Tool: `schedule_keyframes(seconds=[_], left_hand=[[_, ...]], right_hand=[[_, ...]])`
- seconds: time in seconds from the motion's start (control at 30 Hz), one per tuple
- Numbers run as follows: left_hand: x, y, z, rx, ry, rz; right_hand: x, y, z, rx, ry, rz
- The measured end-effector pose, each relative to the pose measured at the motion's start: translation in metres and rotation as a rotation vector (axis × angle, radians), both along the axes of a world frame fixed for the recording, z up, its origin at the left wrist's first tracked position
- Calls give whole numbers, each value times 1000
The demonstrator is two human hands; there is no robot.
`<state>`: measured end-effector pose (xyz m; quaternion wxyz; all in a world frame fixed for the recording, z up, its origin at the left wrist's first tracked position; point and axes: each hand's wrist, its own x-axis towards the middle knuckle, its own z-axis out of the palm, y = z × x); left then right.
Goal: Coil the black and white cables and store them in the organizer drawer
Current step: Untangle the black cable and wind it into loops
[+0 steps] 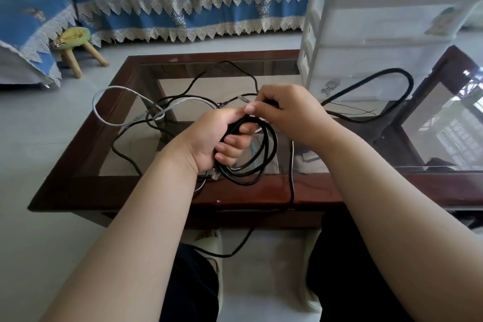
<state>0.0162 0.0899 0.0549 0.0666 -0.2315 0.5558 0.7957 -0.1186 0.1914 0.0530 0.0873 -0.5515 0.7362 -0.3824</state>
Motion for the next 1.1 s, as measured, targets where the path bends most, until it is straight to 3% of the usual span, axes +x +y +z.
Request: schedule_keyframes(seconds=[0.3,0.53,0.8,0.97,1.1], left_hand=[[-7,5,3,62,41,85],[-6,6,3,153,59,77],[-6,9,1,155,87,167],[-7,10,5,150,117,168],[-5,5,9,150,140,234]], right_hand=[[6,-6,-3,-83,-65,-109],[8,-7,-3,-67,-368,-115],[11,-10,-3,-83,-379,-136],[12,-10,-5,-149,-502,-141],[5,-7,-5,-198,-708,-72]])
